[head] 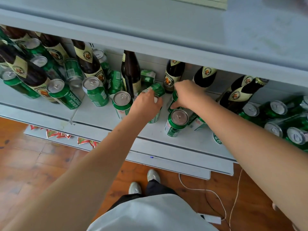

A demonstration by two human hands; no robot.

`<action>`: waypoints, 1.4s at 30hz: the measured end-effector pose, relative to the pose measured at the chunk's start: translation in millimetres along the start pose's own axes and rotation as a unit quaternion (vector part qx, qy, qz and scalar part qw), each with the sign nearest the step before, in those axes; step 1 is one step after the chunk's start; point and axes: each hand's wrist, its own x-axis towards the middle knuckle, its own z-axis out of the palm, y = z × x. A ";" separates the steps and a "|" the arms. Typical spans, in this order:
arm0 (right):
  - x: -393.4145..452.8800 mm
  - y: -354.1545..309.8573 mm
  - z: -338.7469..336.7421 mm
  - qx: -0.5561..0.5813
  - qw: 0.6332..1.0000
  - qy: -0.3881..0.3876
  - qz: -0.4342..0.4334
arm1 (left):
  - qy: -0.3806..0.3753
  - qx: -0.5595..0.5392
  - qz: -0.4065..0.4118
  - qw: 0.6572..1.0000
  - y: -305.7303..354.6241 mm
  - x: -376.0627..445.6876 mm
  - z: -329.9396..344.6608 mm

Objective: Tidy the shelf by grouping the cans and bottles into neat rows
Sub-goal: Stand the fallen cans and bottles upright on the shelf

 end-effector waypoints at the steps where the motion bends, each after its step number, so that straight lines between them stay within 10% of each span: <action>1: -0.6 0.4 4.0 -0.003 1.000 0.013 -0.010 | 0.008 -0.009 -0.003 1.000 0.2 -2.5 0.7; 13: 10.3 1.7 -27.8 0.113 0.989 0.010 -0.092 | 0.042 -0.101 -0.038 0.993 -0.1 -21.8 3.5; 22: 43.3 -46.8 -14.6 0.042 0.971 0.024 -0.233 | 0.311 -0.150 0.003 0.938 -38.9 -55.9 -13.7; 42: 73.7 -56.7 3.8 -0.041 0.965 -0.047 -0.257 | 0.259 -0.084 0.008 0.962 -73.5 -53.6 -22.1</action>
